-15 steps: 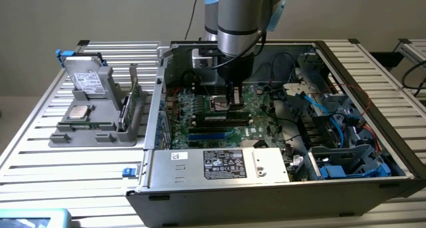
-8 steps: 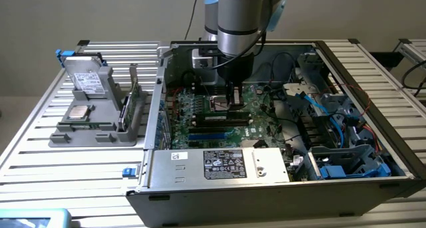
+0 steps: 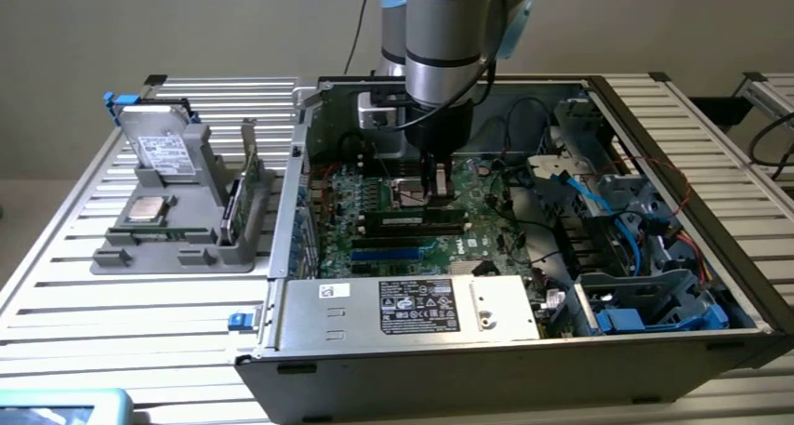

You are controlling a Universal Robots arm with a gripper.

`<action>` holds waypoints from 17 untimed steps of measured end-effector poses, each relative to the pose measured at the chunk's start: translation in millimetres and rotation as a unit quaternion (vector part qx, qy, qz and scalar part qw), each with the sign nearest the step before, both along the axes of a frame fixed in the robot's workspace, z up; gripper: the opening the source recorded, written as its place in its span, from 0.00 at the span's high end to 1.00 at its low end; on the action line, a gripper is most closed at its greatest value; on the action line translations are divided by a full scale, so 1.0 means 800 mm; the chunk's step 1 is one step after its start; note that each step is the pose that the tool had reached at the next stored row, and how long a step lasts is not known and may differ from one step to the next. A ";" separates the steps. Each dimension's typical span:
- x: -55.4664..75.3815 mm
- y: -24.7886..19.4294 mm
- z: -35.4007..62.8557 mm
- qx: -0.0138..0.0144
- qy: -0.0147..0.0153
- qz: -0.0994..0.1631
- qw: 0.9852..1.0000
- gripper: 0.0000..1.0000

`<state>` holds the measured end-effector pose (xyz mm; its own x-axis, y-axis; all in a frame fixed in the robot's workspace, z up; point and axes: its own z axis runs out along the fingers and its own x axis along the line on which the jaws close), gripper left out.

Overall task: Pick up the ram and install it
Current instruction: 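Insert the ram into the slot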

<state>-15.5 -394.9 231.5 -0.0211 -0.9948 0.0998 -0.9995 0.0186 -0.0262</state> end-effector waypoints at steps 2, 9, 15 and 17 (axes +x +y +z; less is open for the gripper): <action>0.000 -0.0001 0.000 0.000 0.000 0.000 1.000 0.88; -0.001 -0.0001 -0.001 0.000 0.000 0.000 1.000 0.88; -0.001 0.0008 -0.003 0.000 0.000 0.000 1.000 0.88; -0.001 0.0009 -0.003 0.000 -0.001 0.000 1.000 0.88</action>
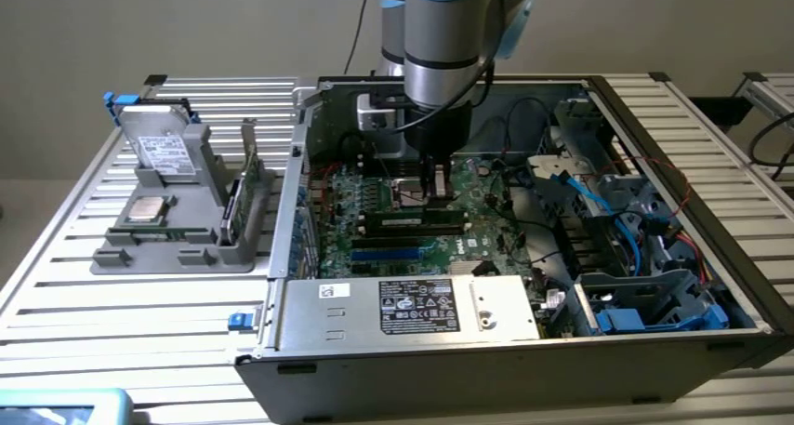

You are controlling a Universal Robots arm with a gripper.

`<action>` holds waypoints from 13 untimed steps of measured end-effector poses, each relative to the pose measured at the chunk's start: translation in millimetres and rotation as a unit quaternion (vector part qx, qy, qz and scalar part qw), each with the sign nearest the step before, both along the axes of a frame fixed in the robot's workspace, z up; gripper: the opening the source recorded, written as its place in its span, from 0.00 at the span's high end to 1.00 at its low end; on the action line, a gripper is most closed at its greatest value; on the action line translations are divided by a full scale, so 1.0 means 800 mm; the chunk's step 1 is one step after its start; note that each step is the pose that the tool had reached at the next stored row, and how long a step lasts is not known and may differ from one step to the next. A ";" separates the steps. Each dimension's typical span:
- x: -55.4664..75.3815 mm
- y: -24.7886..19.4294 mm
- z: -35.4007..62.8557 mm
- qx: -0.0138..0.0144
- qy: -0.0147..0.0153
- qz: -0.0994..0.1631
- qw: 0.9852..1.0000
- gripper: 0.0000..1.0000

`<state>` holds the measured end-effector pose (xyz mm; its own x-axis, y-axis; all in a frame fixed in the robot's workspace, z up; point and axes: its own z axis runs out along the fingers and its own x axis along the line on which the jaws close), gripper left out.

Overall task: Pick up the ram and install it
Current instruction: 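Insert the ram into the slot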

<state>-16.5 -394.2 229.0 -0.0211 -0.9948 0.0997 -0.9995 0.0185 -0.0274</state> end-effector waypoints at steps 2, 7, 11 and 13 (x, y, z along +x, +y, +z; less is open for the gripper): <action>0.000 0.0000 -0.001 0.000 0.000 0.000 1.000 0.88; -0.001 0.0004 -0.002 0.000 -0.001 0.000 1.000 0.88; -0.001 0.0005 -0.004 0.000 -0.001 0.000 1.000 0.88; -0.001 0.0005 -0.004 0.000 -0.002 0.000 1.000 0.88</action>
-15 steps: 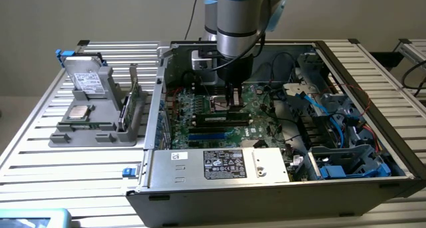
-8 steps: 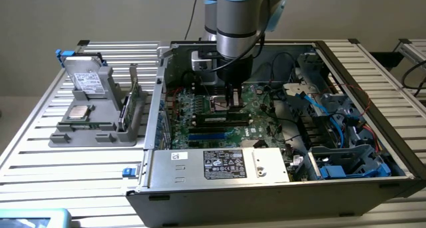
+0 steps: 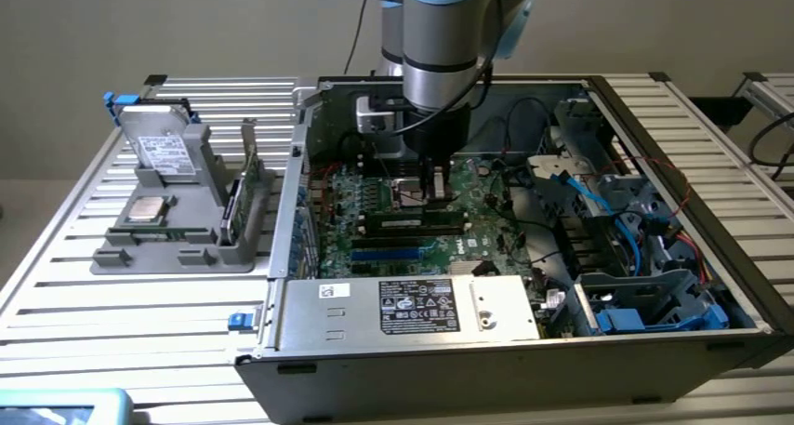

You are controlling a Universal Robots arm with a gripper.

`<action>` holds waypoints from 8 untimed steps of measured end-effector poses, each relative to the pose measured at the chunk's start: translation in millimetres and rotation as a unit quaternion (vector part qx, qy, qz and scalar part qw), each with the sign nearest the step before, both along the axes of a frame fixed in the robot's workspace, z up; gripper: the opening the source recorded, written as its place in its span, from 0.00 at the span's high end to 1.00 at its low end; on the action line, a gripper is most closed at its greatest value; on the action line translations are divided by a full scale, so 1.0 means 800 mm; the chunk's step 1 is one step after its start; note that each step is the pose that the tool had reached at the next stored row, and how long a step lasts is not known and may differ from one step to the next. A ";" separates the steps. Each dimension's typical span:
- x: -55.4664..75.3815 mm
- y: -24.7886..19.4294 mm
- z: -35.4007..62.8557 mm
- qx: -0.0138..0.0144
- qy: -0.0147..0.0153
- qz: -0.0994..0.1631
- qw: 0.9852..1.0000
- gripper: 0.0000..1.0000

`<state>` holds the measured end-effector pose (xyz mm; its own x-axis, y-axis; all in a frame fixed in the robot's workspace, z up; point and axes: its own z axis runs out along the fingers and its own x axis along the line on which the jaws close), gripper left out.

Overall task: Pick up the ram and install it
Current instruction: 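Insert the ram into the slot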

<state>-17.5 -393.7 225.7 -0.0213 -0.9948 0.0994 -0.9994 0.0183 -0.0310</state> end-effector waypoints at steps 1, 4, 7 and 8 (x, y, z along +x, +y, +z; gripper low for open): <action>0.000 0.0000 0.000 0.000 0.000 0.000 1.000 0.88; 0.000 0.0000 -0.001 0.000 0.000 0.000 1.000 0.88; 0.000 0.0000 -0.001 0.000 0.000 0.000 1.000 0.86; 0.000 0.0001 -0.001 0.000 -0.001 0.000 1.000 0.79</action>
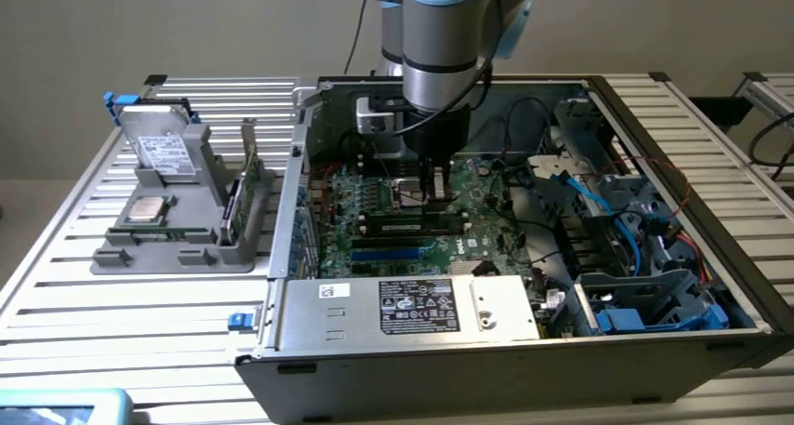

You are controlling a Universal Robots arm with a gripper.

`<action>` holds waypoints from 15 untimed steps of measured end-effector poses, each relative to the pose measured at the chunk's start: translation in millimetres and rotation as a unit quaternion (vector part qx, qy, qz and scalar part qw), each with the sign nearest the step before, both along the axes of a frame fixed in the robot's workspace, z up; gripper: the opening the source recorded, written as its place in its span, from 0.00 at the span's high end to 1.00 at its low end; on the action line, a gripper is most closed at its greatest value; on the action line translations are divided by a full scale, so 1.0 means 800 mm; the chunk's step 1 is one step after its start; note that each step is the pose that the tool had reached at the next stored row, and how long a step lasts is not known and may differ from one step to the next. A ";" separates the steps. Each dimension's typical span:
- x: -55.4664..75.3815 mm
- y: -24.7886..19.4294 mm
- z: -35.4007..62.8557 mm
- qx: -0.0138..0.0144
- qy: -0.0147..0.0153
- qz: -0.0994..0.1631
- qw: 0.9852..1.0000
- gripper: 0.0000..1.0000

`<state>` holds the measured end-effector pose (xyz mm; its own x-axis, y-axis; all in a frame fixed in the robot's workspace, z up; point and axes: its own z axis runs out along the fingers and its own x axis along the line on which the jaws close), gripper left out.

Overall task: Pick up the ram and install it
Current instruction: 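Insert the ram into the slot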

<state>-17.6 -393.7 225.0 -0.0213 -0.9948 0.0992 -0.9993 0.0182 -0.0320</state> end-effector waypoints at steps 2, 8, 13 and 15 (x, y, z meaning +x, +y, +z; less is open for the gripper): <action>0.000 0.0000 0.001 0.000 0.000 0.000 1.000 0.79; 0.010 -0.0001 0.015 0.000 0.002 0.000 1.000 0.79; 0.025 -0.0004 0.025 0.000 0.009 0.000 1.000 0.79; 0.031 -0.0008 0.029 0.000 0.013 0.000 1.000 0.79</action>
<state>7.4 -394.3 247.9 -0.0187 -0.9948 0.0998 -0.9998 0.0182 -0.0063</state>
